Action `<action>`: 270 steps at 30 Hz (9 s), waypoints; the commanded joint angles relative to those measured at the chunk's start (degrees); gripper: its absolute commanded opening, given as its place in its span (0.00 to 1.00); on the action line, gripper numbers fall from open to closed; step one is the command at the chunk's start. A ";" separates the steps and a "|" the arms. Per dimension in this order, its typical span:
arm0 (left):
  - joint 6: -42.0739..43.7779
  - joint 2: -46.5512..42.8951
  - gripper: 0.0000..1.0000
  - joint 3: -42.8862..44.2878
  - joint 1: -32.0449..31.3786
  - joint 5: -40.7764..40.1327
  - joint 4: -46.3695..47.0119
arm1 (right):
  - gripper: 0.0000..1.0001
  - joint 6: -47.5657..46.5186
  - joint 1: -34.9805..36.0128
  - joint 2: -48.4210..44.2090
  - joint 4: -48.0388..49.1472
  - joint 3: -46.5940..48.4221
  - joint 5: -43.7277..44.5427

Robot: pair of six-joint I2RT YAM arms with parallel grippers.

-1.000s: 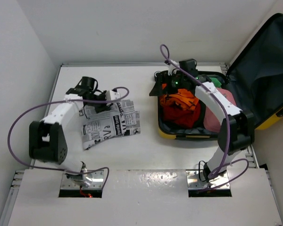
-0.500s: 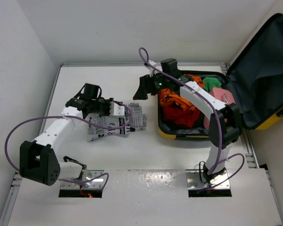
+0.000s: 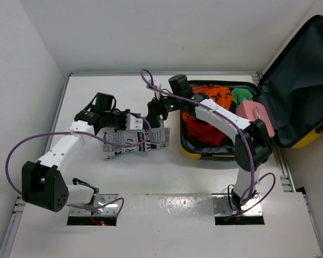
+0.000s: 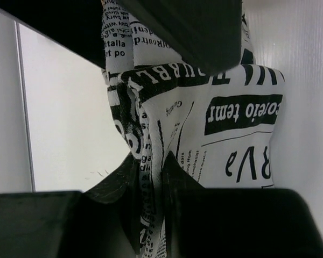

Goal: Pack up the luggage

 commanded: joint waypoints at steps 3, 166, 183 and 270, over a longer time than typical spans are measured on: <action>-0.50 -1.51 0.00 5.00 -1.83 5.21 4.51 | 1.00 -4.27 1.01 2.04 3.38 3.16 2.74; -55.96 5.44 1.00 7.29 0.63 -27.22 38.43 | 0.77 -7.72 -22.63 -7.70 -4.70 -2.21 31.24; -57.01 7.80 1.00 8.34 -5.08 -28.54 42.65 | 0.84 -27.03 -36.93 -35.47 10.58 2.81 71.57; -75.12 10.00 1.00 7.64 1.77 -31.62 31.06 | 0.44 -28.53 -70.86 -34.27 -2.94 -15.91 48.59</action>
